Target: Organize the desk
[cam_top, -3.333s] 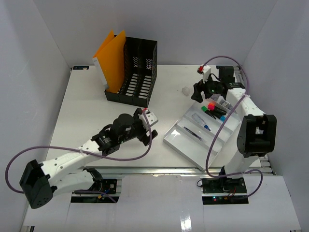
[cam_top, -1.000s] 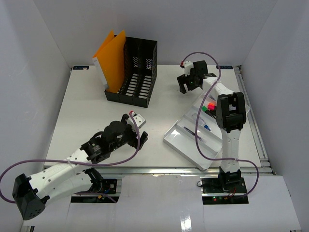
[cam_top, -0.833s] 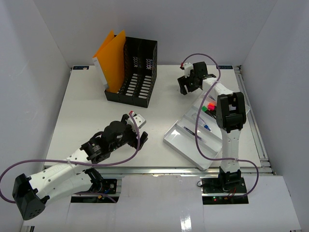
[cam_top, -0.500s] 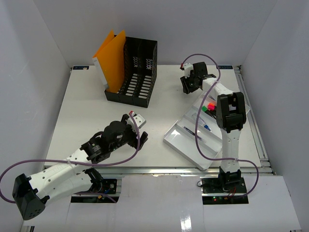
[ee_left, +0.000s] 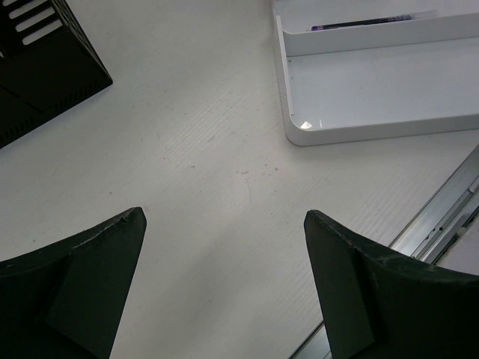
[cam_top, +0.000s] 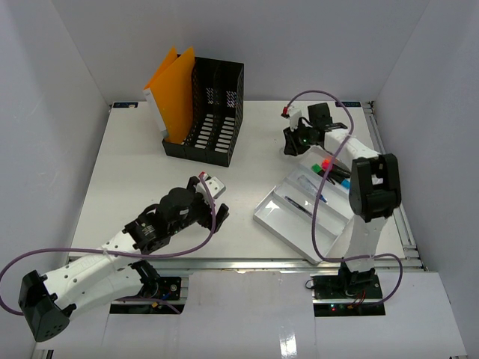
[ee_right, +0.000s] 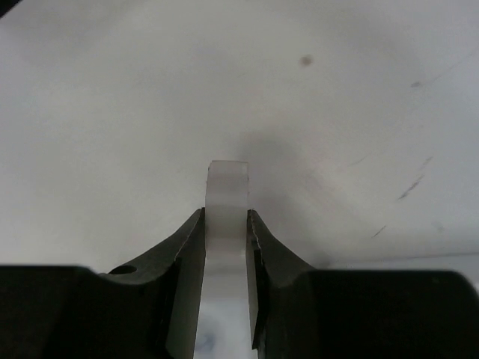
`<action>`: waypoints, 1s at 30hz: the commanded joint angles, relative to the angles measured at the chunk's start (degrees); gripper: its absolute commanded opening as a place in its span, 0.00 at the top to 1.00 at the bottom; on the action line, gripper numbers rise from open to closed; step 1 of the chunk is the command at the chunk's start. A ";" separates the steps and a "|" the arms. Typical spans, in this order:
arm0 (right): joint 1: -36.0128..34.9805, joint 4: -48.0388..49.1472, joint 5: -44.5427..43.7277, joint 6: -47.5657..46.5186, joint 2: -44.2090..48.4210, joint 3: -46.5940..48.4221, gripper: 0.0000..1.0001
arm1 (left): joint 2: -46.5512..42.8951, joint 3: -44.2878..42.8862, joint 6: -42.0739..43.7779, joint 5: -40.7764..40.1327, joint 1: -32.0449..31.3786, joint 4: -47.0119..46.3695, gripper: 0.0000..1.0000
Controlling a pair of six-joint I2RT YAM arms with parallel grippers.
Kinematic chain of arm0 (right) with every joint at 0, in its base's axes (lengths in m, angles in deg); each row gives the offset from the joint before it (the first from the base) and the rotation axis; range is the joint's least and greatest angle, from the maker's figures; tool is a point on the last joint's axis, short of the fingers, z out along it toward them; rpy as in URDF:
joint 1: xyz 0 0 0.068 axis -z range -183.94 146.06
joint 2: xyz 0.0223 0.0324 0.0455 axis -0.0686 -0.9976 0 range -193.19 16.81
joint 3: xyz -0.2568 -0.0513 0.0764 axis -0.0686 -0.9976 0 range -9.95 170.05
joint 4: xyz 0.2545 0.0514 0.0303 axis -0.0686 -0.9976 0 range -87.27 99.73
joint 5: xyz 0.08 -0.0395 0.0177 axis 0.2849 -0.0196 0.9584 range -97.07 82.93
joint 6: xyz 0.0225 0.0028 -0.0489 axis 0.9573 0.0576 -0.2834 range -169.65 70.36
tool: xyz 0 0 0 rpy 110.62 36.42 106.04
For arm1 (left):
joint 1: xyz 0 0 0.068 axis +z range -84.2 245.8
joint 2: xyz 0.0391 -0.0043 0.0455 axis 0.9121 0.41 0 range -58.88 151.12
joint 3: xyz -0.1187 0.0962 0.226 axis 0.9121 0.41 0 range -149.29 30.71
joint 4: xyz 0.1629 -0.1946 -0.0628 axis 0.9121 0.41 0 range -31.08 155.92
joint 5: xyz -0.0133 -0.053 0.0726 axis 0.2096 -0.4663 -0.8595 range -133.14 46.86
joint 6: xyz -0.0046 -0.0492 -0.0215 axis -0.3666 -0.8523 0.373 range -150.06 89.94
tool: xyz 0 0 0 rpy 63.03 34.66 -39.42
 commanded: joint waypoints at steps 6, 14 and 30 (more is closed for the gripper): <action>-2.75 -15.73 29.07 -18.55 25.89 -17.54 0.91 | -2.30 0.13 -0.37 0.20 0.24 -0.04 0.02; -8.49 -17.67 23.90 -22.75 34.27 -32.82 0.87 | -2.30 0.25 -0.70 0.20 0.24 -0.38 0.02; -12.28 -8.76 11.13 -19.79 37.85 -39.44 0.10 | -3.62 1.11 -3.82 3.45 0.24 -3.11 0.02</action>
